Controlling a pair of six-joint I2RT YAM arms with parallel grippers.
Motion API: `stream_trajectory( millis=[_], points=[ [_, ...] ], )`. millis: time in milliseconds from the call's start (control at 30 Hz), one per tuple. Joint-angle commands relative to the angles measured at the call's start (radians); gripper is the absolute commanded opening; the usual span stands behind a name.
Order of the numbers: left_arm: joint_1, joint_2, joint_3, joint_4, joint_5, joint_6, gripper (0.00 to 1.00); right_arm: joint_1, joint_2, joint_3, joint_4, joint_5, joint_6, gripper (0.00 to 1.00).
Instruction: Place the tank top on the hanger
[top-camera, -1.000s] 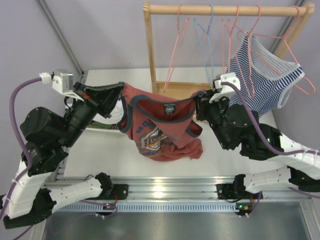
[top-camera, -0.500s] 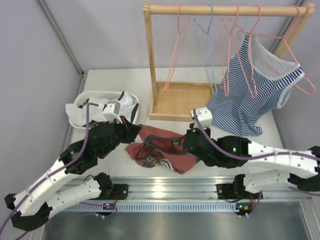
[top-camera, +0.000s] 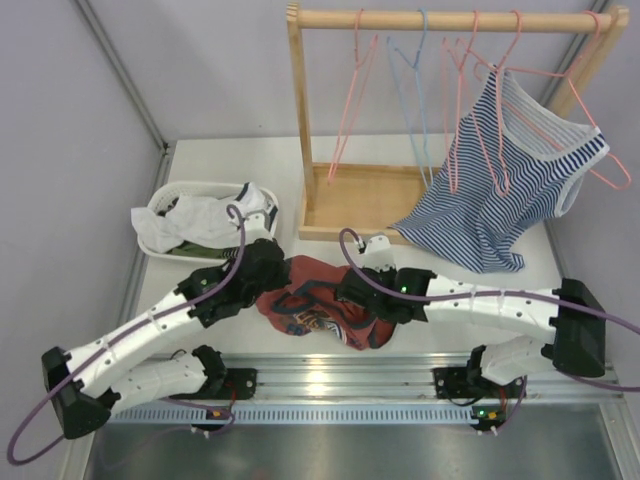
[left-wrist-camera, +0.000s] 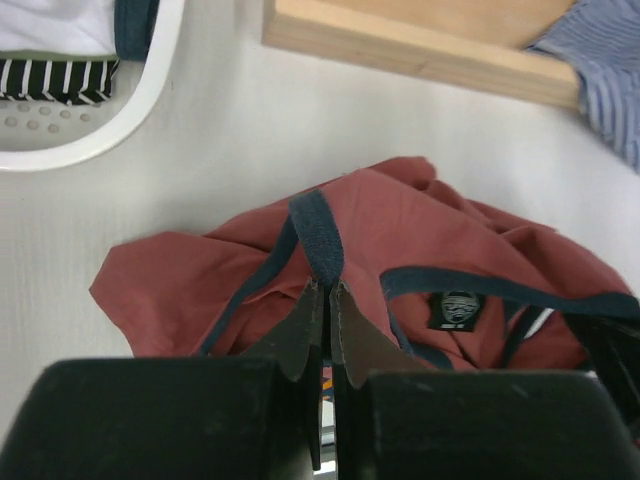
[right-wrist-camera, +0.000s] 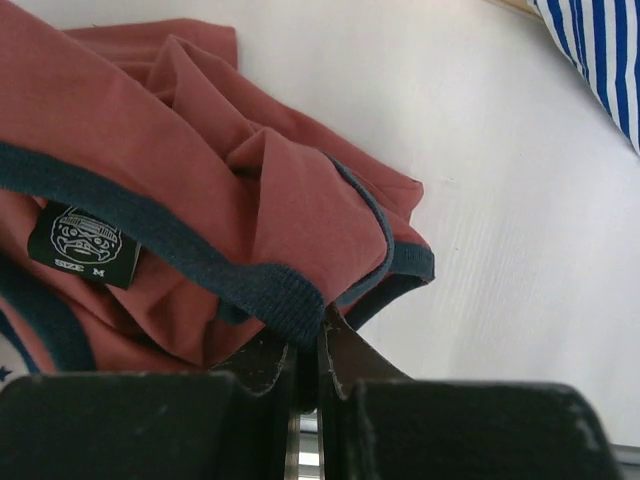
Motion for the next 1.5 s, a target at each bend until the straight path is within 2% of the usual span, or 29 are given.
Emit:
stream_trajectory(
  millis=[0,167,233,267,333,367,500,633,733,767,933,1233,1467],
  points=[
    [0.005,0.099,0.020,-0.007,-0.035,-0.025,0.00,-0.038,0.031,0.004,0.055,-0.054,-0.049,0.00],
    [0.028,0.185,-0.008,0.059,0.023,-0.028,0.01,-0.067,0.065,-0.010,0.084,-0.079,-0.082,0.05],
    [0.038,0.199,-0.017,0.083,0.037,-0.028,0.04,-0.073,0.068,-0.022,0.104,-0.089,-0.089,0.08],
    [0.039,0.208,-0.017,0.086,0.043,-0.027,0.08,-0.075,0.070,-0.024,0.107,-0.094,-0.092,0.09],
    [0.047,0.209,-0.011,0.091,0.049,-0.019,0.16,-0.076,0.067,-0.024,0.113,-0.103,-0.101,0.16],
    [0.048,0.203,-0.009,0.093,0.053,-0.016,0.24,-0.076,0.064,-0.025,0.121,-0.109,-0.101,0.18],
    [0.051,0.181,0.001,0.073,0.042,0.007,0.39,-0.075,0.028,-0.022,0.138,-0.131,-0.112,0.32],
    [0.053,0.150,0.006,0.053,0.040,0.015,0.45,-0.067,0.013,-0.001,0.126,-0.134,-0.113,0.41],
    [0.053,0.129,0.012,0.030,0.030,0.019,0.50,-0.059,0.001,0.013,0.106,-0.134,-0.109,0.52],
    [0.053,0.123,0.014,0.025,0.027,0.026,0.51,-0.058,-0.010,0.017,0.097,-0.134,-0.107,0.59],
    [0.054,0.080,0.021,-0.004,0.013,0.033,0.54,-0.036,-0.045,0.043,0.061,-0.129,-0.095,0.71],
    [0.054,0.049,0.040,-0.042,-0.006,0.029,0.54,0.033,-0.119,0.134,0.052,-0.167,-0.138,0.73],
    [0.053,0.005,0.089,-0.094,-0.024,0.035,0.54,0.083,-0.174,0.318,0.054,-0.206,-0.239,0.74]
  ],
)
